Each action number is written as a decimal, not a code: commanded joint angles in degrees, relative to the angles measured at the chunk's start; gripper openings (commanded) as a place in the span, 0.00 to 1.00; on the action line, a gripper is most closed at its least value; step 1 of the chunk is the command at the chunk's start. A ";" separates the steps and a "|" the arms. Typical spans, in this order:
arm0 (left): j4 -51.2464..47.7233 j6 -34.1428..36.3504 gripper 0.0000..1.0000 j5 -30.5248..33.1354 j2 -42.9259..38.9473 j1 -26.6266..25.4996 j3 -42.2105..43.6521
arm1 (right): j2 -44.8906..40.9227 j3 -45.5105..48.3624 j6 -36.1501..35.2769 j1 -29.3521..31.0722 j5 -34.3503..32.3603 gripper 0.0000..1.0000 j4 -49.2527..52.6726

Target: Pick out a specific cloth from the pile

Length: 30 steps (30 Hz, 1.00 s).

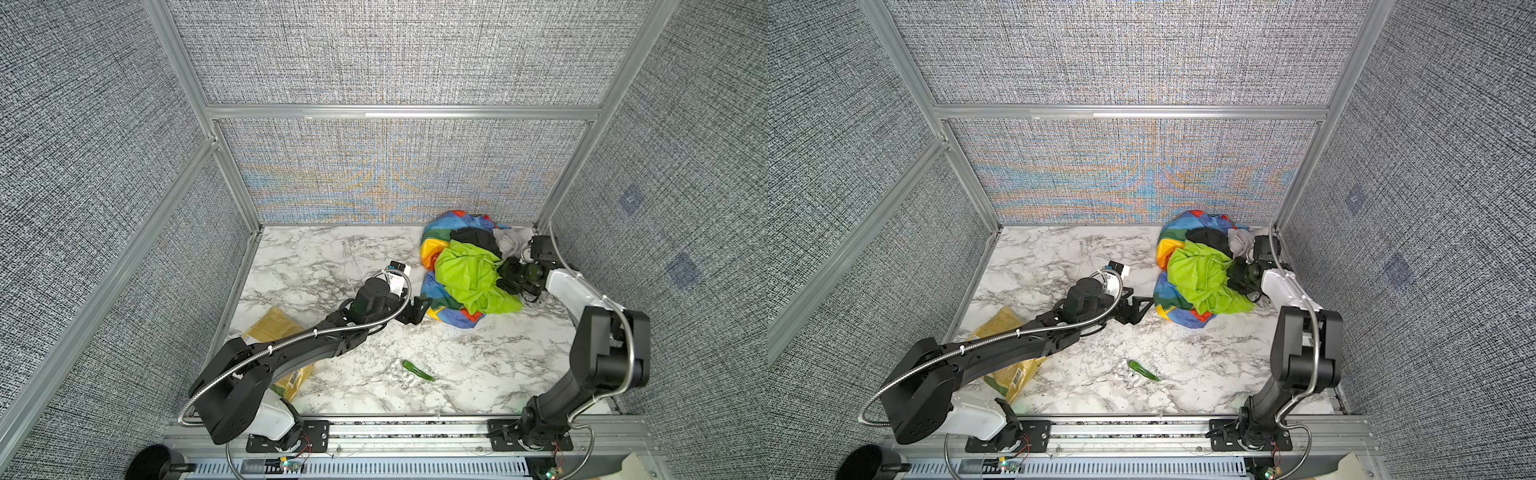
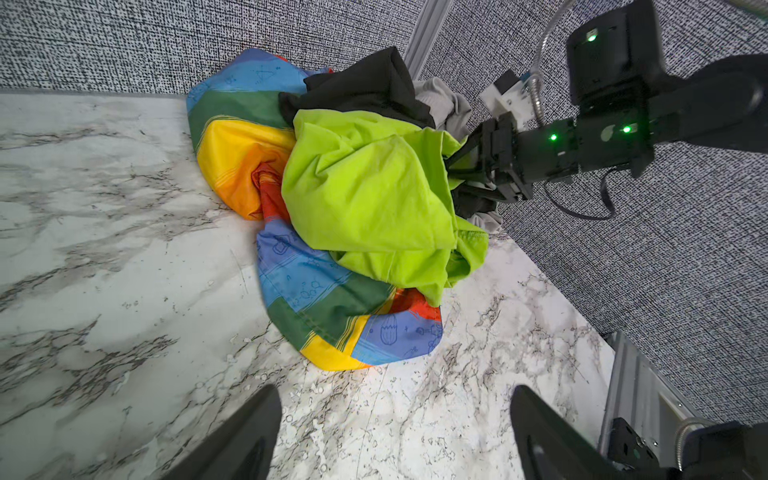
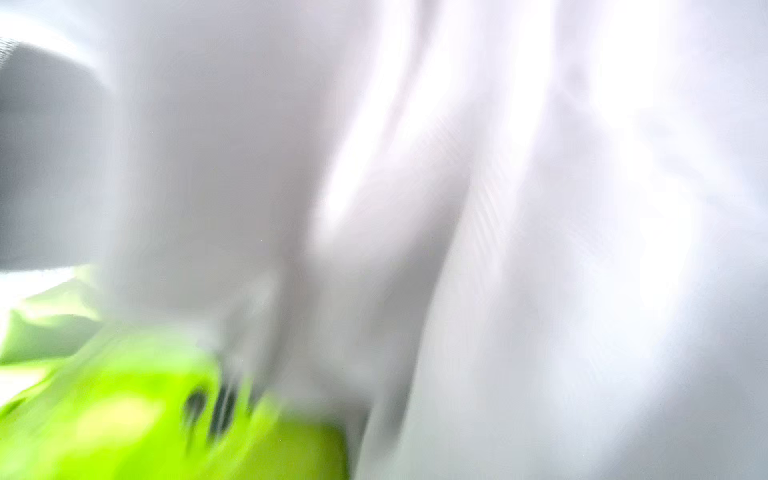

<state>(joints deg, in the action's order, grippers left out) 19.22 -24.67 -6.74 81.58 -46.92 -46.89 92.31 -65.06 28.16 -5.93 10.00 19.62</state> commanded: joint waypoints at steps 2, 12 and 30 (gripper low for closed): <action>2.16 0.11 0.91 2.31 -2.34 0.03 0.85 | -8.58 1.73 -1.44 2.46 -4.51 0.77 2.42; 1.35 -0.16 0.93 5.82 -10.44 0.16 6.70 | -22.37 8.77 -0.62 11.11 -4.98 0.99 5.81; 5.11 -1.44 0.94 2.31 -18.28 0.25 14.59 | -5.47 15.25 5.31 12.27 -2.90 0.51 -11.26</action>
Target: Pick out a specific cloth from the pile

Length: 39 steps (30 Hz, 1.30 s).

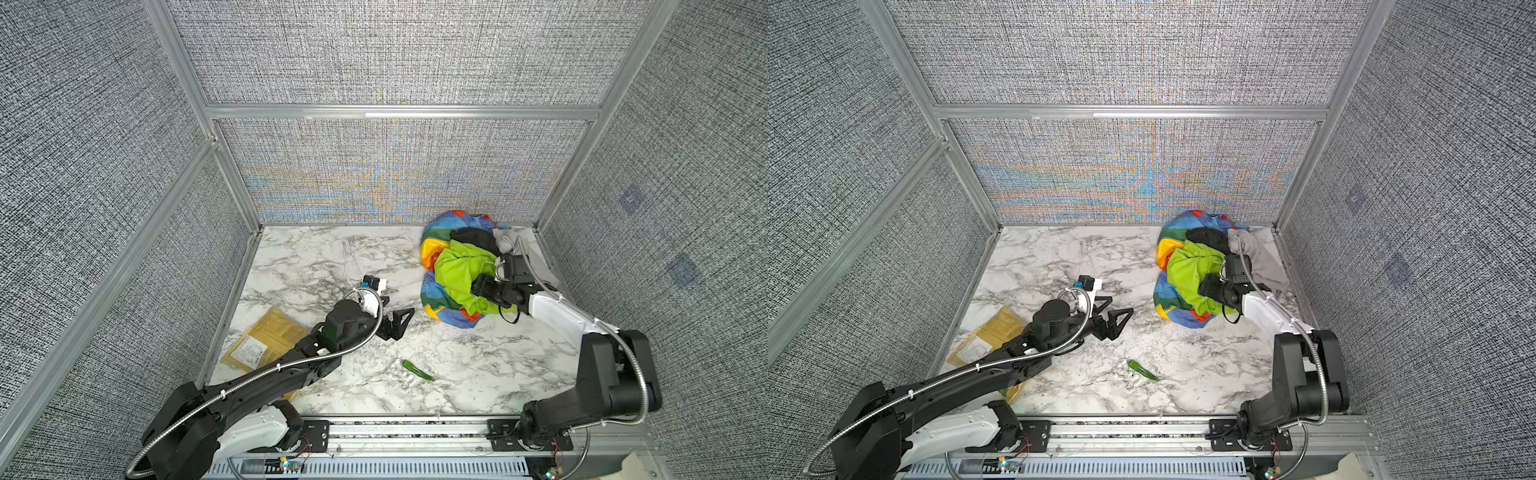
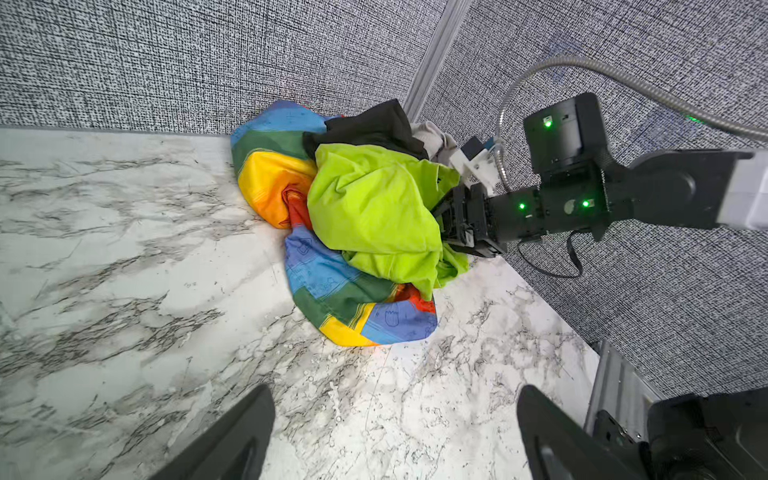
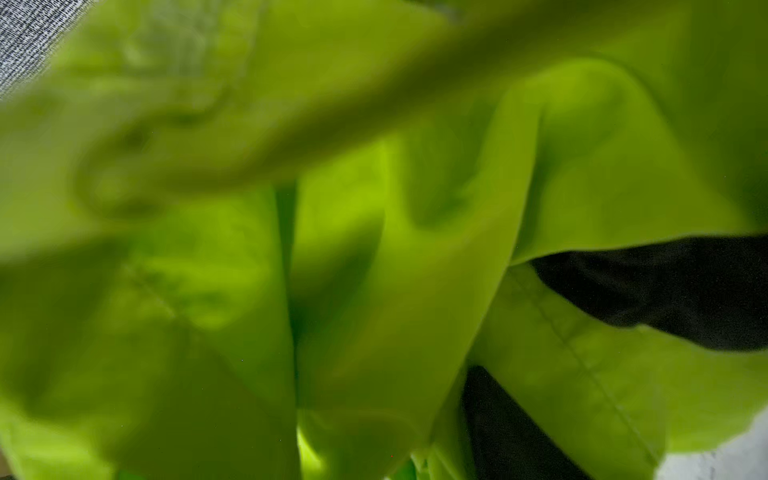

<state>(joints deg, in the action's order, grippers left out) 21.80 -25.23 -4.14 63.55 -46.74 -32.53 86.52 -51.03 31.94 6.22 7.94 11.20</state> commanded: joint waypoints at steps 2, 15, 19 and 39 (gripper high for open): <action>3.18 -0.88 0.95 0.05 -0.60 0.07 0.78 | -0.23 1.65 1.41 0.11 -1.79 0.32 -2.73; 6.76 -0.51 0.96 -3.19 -0.63 0.07 2.90 | -10.31 0.22 -0.79 1.21 -3.37 0.00 3.30; 7.11 -0.42 0.97 -3.91 -0.89 0.07 2.82 | -13.32 -3.99 -2.01 1.77 -4.07 0.00 6.57; 6.79 0.17 0.99 -4.43 -2.89 0.51 1.86 | -21.04 -20.73 -6.28 4.37 -3.99 0.00 15.21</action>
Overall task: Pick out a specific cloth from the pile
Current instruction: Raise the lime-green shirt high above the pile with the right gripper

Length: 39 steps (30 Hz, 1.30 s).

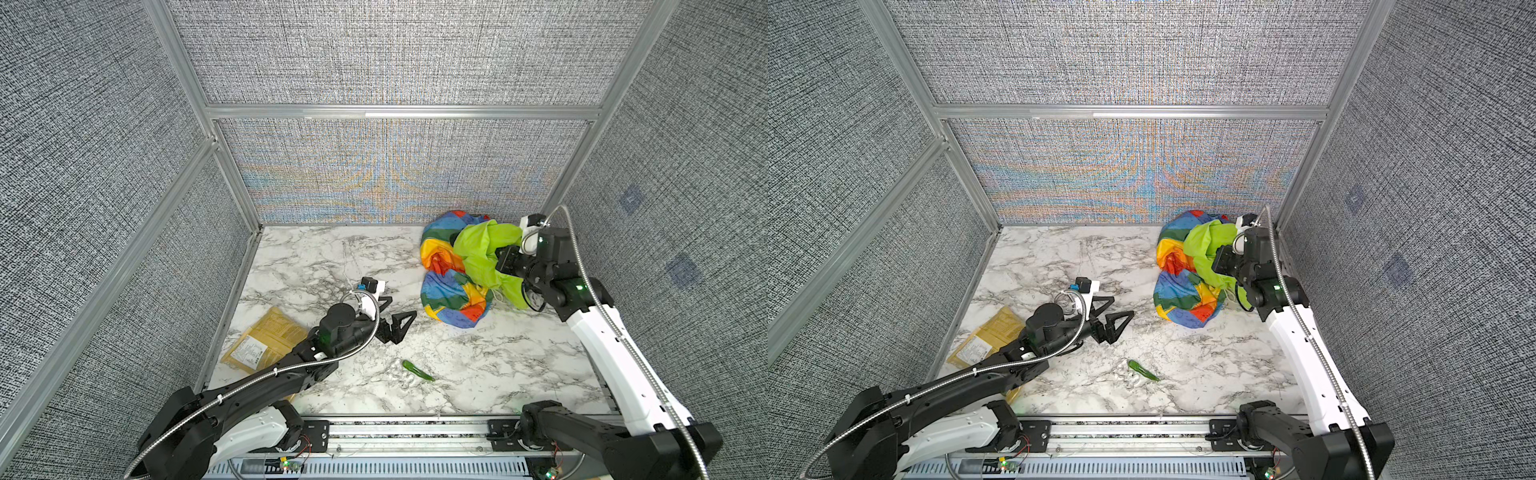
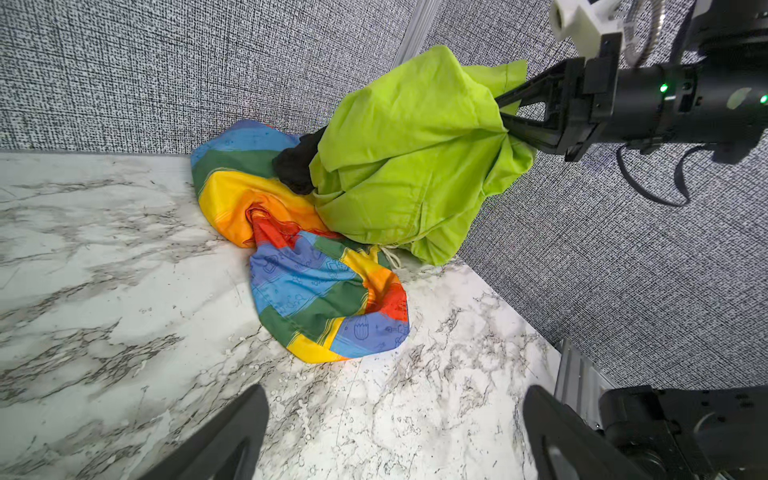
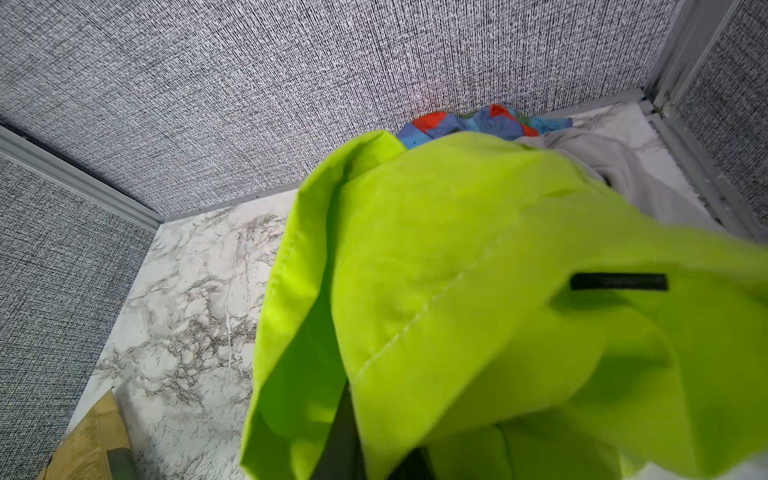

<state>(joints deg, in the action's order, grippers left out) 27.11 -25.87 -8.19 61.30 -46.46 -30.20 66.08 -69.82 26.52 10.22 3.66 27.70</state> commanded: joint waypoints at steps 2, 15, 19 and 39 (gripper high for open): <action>1.24 0.75 0.99 -0.42 -1.15 0.53 -0.30 | -0.77 -3.13 -0.86 0.63 0.55 0.00 -1.25; 0.45 -1.34 0.99 -2.97 -2.41 3.65 0.08 | -0.52 -11.30 -1.69 2.00 2.49 0.00 -5.13; -0.04 -0.99 0.99 -3.11 -2.65 3.72 0.21 | -0.28 -13.37 -1.14 2.15 4.08 0.00 -7.05; 1.10 -7.97 0.99 -6.86 -4.73 10.78 1.73 | 0.53 -19.03 4.26 5.69 11.95 0.00 -20.93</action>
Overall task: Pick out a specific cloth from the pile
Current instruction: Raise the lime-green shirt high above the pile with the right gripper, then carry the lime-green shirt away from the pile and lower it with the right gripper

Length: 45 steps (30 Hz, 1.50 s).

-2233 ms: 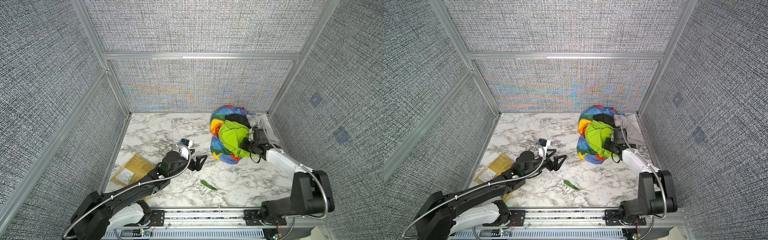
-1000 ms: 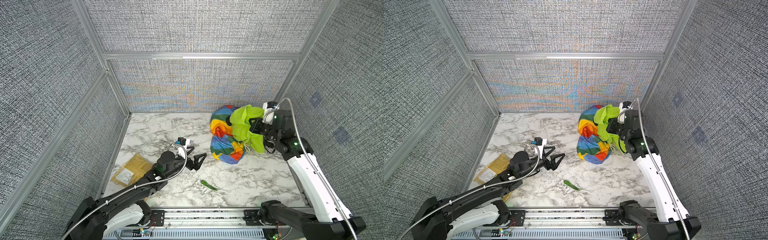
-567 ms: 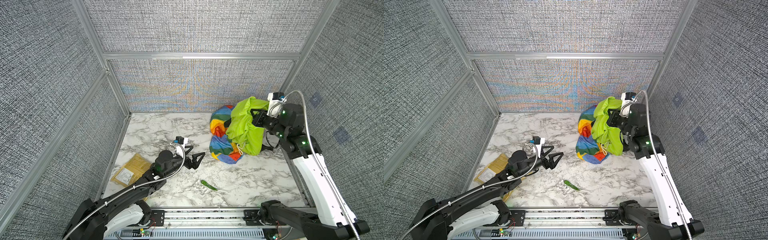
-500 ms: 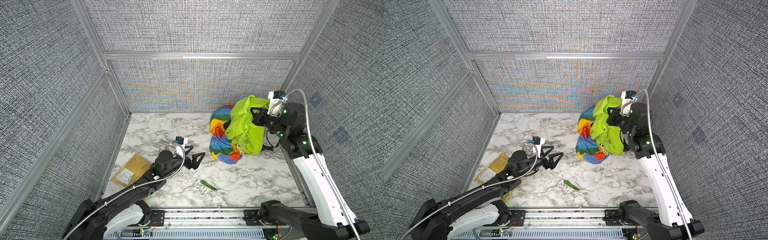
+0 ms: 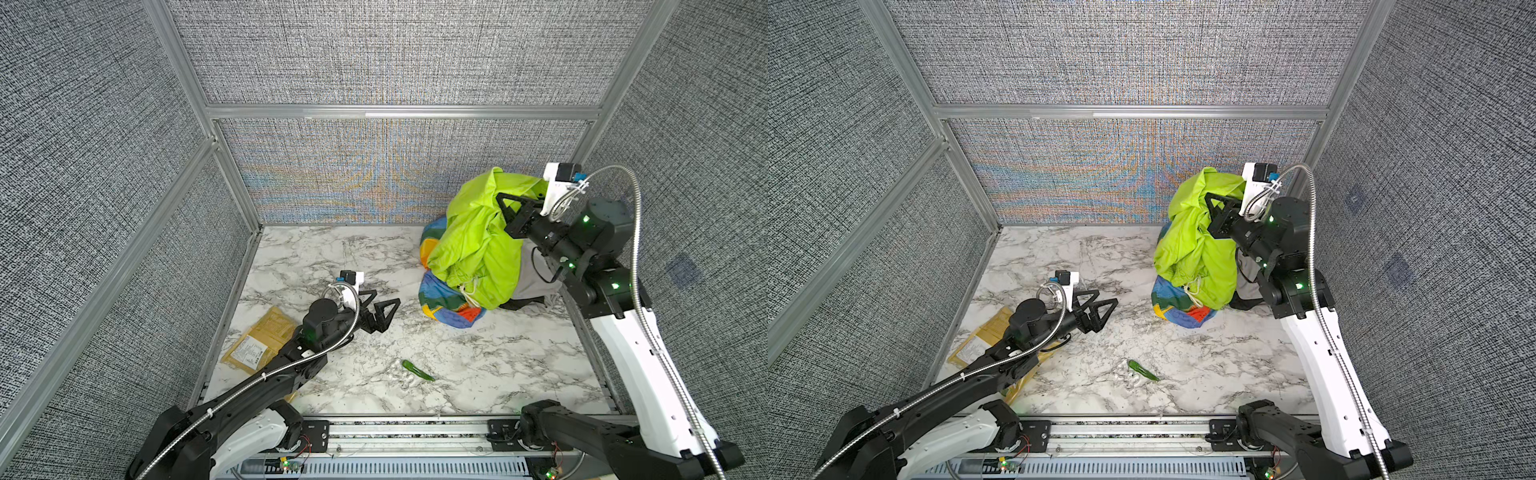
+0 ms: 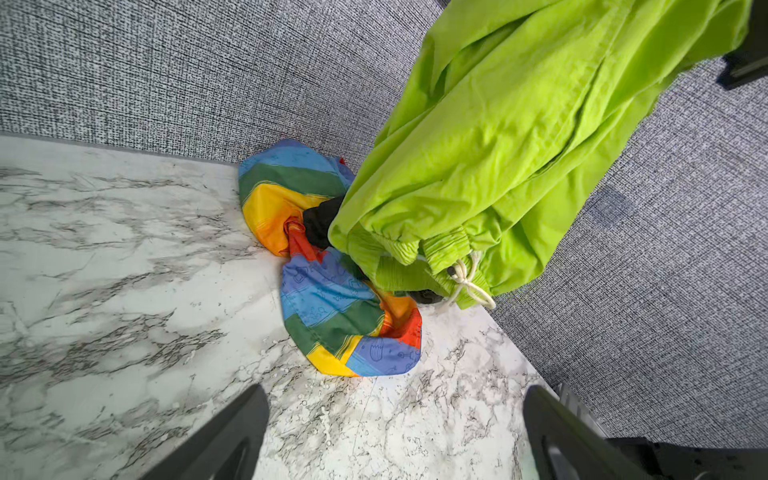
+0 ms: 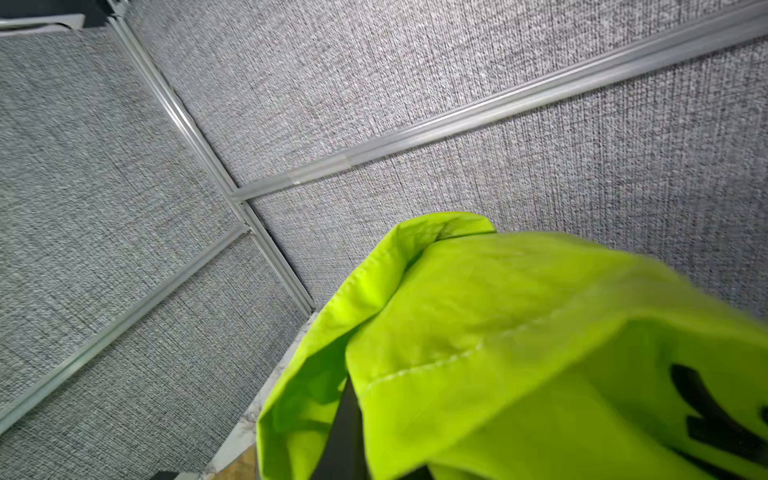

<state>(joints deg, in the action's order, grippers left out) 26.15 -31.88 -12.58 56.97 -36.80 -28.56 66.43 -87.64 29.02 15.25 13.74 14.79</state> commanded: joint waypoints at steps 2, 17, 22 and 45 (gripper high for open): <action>2.06 -3.00 0.99 -3.92 -0.74 2.79 0.08 | 0.68 -1.81 2.71 1.72 2.56 0.00 -9.37; -8.41 -8.11 0.99 -11.52 -6.31 18.20 -5.85 | 11.75 -5.81 6.96 16.44 1.76 0.00 -20.66; -13.26 -9.15 0.99 -12.82 -10.59 24.39 -7.27 | 18.52 -8.17 7.16 21.33 0.59 0.00 -23.58; -26.05 -3.33 0.99 -12.96 -15.78 32.23 -7.23 | 47.03 -6.66 11.68 27.60 2.46 0.00 -29.80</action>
<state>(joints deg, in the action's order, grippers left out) 0.95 -37.19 -26.13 40.82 -4.62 -35.94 112.36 -95.92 39.86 42.70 15.62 -11.22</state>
